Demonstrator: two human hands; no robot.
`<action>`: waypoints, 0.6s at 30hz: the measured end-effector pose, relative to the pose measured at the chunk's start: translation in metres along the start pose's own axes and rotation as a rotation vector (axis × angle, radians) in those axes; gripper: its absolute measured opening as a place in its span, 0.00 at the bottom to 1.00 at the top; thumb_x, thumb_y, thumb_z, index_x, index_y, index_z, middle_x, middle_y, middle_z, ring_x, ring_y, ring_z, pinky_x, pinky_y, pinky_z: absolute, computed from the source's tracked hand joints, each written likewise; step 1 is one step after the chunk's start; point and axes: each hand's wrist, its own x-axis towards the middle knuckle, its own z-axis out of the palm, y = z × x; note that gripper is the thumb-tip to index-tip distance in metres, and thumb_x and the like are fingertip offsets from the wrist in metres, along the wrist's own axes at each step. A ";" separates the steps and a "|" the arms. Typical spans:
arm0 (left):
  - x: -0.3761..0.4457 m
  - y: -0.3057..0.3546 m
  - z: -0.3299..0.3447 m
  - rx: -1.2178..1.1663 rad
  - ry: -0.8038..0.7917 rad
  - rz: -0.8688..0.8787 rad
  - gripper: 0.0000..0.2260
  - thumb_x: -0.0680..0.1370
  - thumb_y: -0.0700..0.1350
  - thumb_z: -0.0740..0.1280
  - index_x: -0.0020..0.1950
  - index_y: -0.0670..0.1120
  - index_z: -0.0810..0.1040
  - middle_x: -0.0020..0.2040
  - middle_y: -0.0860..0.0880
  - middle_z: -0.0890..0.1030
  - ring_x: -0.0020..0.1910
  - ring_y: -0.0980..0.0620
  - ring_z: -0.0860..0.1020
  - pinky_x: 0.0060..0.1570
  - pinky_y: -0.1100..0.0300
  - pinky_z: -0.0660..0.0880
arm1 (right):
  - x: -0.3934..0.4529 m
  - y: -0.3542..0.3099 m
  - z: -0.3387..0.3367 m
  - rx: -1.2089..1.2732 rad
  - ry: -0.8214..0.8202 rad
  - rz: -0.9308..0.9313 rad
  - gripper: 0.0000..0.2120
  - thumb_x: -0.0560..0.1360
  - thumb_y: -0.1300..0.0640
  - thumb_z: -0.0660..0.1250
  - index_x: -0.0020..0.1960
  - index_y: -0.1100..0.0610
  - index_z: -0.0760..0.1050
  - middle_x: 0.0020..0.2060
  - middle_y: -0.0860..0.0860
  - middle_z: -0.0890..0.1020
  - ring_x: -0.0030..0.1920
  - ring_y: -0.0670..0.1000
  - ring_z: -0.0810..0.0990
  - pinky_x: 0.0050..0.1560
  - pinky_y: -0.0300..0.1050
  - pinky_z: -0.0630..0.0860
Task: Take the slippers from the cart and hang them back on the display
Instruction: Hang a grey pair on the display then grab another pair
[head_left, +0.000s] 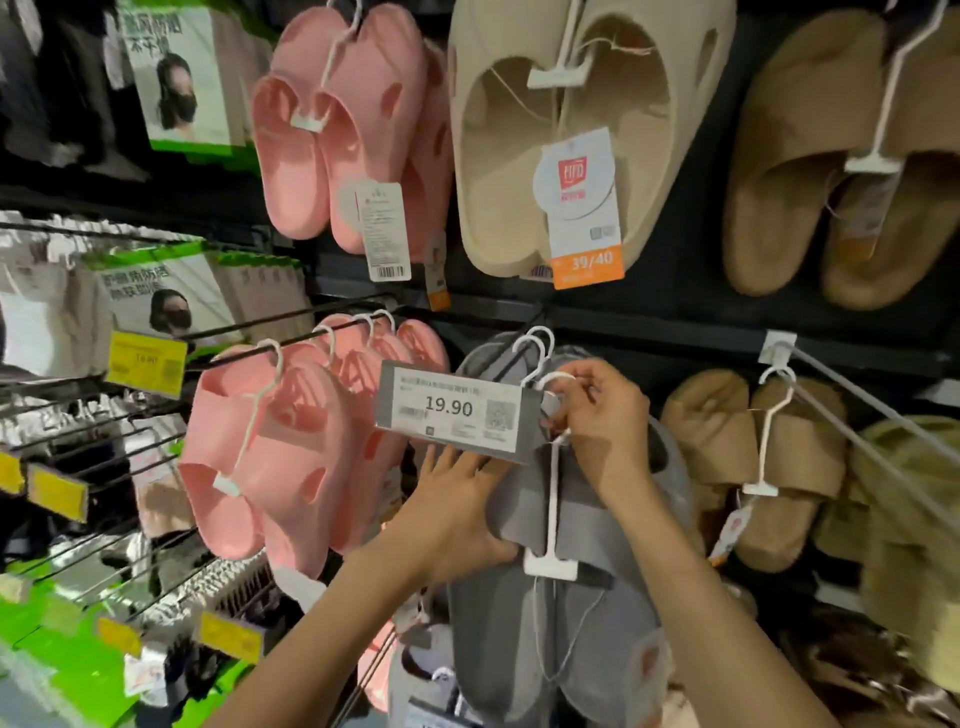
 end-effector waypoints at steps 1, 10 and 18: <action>0.004 -0.002 -0.002 -0.077 0.047 0.040 0.44 0.66 0.58 0.70 0.76 0.56 0.51 0.75 0.52 0.56 0.74 0.52 0.50 0.73 0.56 0.49 | 0.006 -0.002 0.001 -0.038 0.004 -0.041 0.08 0.75 0.67 0.62 0.41 0.57 0.76 0.29 0.54 0.78 0.24 0.48 0.76 0.30 0.40 0.74; 0.026 -0.045 -0.008 -0.493 0.101 0.144 0.15 0.67 0.55 0.66 0.53 0.59 0.76 0.47 0.69 0.79 0.51 0.71 0.73 0.50 0.73 0.69 | 0.044 -0.012 0.034 -0.144 0.047 -0.032 0.06 0.76 0.64 0.63 0.43 0.56 0.76 0.32 0.50 0.78 0.31 0.46 0.77 0.36 0.42 0.76; 0.028 -0.068 -0.018 -0.336 -0.022 -0.007 0.40 0.68 0.64 0.65 0.75 0.50 0.57 0.74 0.53 0.56 0.76 0.48 0.52 0.73 0.50 0.52 | 0.054 -0.006 0.060 0.005 0.269 0.188 0.15 0.74 0.68 0.62 0.35 0.52 0.77 0.29 0.49 0.78 0.35 0.53 0.76 0.44 0.49 0.72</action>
